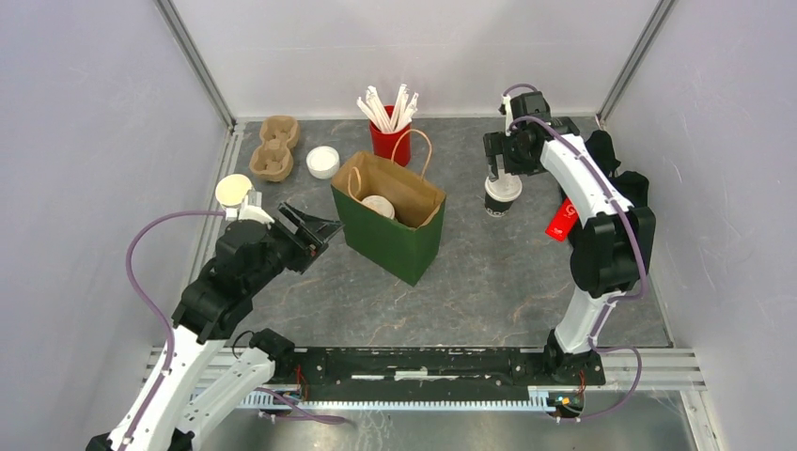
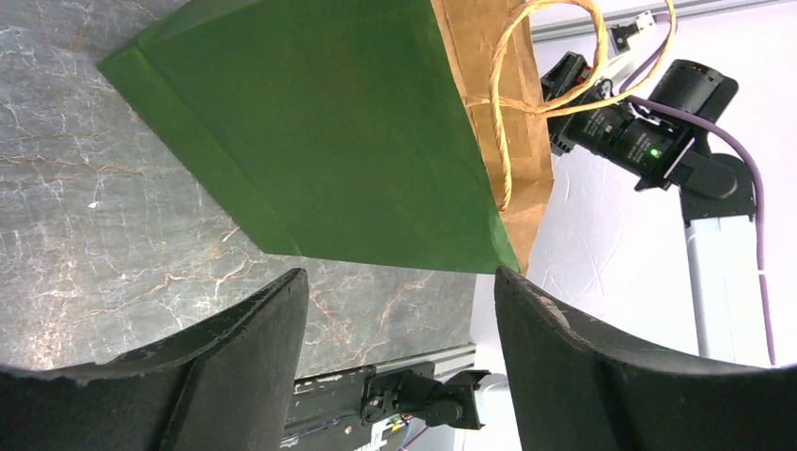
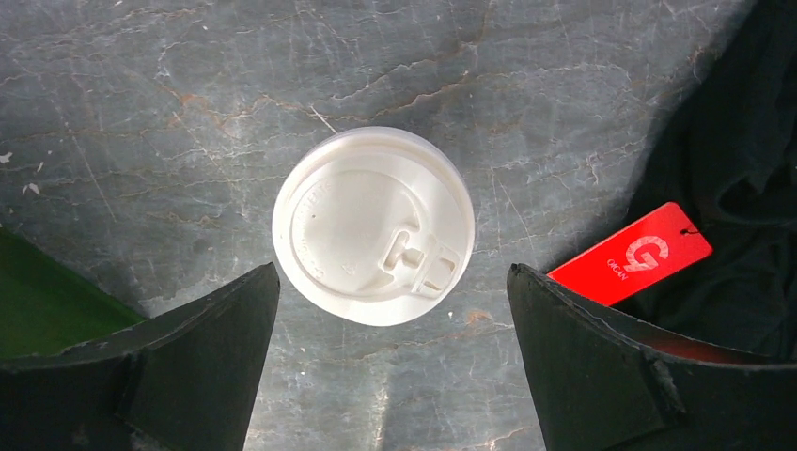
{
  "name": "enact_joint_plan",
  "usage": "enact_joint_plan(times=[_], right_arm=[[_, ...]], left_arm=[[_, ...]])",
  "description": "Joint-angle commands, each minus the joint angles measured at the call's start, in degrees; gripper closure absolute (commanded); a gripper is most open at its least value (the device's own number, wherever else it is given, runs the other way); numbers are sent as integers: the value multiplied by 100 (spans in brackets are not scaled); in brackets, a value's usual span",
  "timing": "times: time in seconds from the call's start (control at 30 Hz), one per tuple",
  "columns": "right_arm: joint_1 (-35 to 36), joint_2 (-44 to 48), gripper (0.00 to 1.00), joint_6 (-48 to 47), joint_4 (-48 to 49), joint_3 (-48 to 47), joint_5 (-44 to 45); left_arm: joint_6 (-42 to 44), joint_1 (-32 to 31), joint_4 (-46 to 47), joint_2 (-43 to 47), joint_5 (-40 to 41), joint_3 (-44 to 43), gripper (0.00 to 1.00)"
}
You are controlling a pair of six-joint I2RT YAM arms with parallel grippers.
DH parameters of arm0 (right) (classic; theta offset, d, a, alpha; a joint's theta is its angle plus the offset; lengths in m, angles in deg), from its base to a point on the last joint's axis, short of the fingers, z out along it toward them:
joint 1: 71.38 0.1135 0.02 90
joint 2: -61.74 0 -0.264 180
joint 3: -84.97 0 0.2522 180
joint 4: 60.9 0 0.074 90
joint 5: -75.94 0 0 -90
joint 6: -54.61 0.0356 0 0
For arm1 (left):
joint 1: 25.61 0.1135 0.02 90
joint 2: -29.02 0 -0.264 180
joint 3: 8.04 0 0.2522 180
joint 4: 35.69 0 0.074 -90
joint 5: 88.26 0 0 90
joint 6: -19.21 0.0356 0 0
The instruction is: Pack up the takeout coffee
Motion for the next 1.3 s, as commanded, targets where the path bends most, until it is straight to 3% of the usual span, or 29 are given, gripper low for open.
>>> enact_joint_plan(times=[0.0, 0.3, 0.63, 0.97, 1.27], right_arm=[[20, -186, 2, 124, 40, -297, 344], [101, 224, 2, 1034, 495, 213, 677], [325, 93, 2, 1815, 346, 32, 1023], [420, -95, 2, 1148, 205, -124, 1209], [421, -152, 4, 604, 256, -33, 721]], left_arm=[[355, 28, -71, 66, 59, -50, 21], [406, 28, 63, -124, -93, -40, 21], [440, 28, 148, -164, -119, 20, 20], [480, 28, 166, -168, -119, 113, 19], [466, 28, 232, -180, -119, 209, 18]])
